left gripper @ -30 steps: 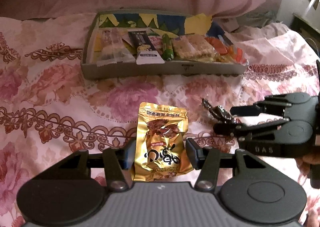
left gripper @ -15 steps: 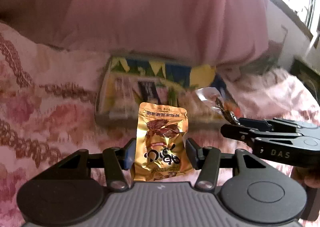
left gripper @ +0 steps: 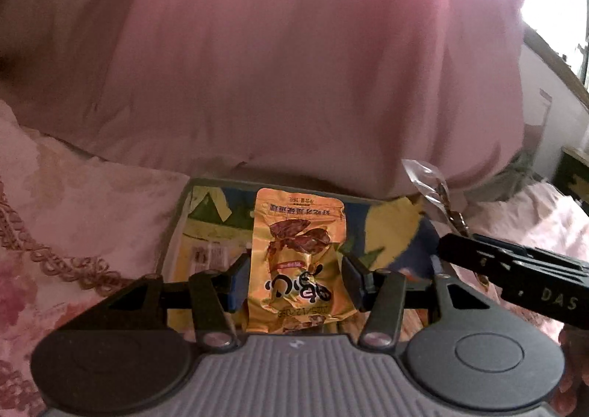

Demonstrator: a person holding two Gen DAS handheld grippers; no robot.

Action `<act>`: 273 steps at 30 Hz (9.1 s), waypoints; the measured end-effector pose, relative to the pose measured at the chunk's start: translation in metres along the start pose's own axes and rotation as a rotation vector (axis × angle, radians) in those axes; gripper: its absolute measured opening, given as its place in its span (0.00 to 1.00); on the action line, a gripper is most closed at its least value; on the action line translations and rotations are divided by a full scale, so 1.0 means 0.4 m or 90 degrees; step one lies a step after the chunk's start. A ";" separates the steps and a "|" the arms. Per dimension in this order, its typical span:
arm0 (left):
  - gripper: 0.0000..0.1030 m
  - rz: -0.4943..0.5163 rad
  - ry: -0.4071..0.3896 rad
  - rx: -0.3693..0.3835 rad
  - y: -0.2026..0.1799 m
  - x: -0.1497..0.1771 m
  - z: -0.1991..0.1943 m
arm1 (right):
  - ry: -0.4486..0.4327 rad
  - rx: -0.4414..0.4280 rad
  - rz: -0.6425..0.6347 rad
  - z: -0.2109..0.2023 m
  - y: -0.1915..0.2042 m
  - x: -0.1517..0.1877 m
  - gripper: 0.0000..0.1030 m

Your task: Organize snacks

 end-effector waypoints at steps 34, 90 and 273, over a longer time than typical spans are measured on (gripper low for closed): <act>0.55 0.056 0.054 -0.068 0.038 0.044 0.127 | 0.076 0.095 -0.211 0.134 0.111 0.121 0.49; 1.00 -0.012 -0.165 -0.103 0.014 -0.006 -0.273 | -0.093 0.114 -0.019 -0.262 0.051 -0.029 0.99; 1.00 0.047 0.063 -0.201 -0.113 0.356 -0.570 | 0.099 0.145 0.005 -0.603 0.130 0.295 0.99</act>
Point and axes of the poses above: each gripper's, at about its wrist camera, not at the fingertips, and z roughly the way its jaws point, y to its left, x to its underside, the point moved 2 cm from there along z, roughly the way its jaws point, and after that the axes turned 5 degrees about x, right-handed, at the moved point
